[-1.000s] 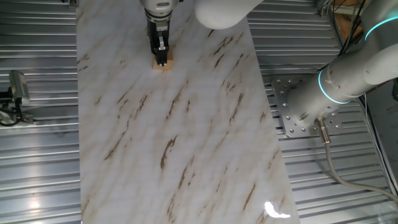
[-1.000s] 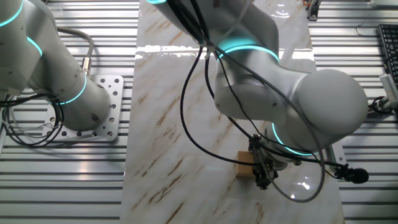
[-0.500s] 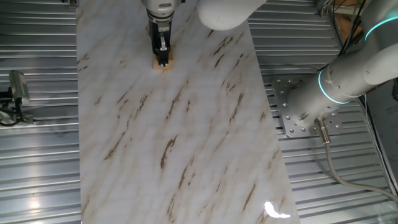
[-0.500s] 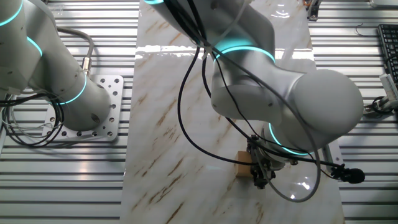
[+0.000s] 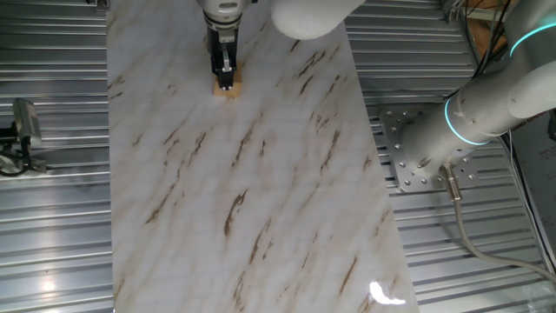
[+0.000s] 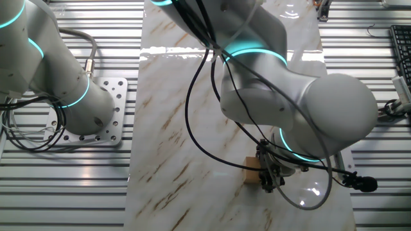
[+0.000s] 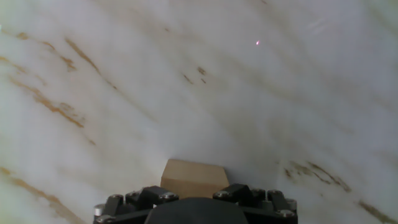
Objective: Hold a small block with the gripper and sweep it from left to right on the table
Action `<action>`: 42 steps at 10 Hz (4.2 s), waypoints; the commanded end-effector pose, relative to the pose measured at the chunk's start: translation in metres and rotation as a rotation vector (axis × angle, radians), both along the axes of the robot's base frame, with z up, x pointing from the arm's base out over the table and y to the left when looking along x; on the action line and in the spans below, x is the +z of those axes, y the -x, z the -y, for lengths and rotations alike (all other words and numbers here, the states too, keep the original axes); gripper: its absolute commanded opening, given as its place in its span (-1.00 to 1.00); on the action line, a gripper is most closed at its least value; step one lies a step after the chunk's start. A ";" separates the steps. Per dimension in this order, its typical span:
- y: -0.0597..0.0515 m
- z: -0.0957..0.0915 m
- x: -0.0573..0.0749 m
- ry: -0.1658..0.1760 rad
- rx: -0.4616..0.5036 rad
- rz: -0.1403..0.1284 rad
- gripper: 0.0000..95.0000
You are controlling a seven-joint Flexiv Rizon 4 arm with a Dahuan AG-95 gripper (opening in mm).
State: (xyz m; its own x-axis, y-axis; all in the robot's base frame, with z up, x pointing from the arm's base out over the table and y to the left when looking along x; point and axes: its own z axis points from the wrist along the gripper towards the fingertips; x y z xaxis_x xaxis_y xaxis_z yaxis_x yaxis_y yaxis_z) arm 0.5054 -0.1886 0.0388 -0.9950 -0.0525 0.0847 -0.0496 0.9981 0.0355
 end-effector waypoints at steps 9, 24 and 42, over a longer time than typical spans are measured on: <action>-0.004 -0.006 -0.008 0.031 -0.012 -0.031 -1.00; -0.009 -0.030 -0.020 0.074 -0.082 -0.018 -1.00; -0.014 -0.091 -0.022 0.065 -0.234 0.059 -1.00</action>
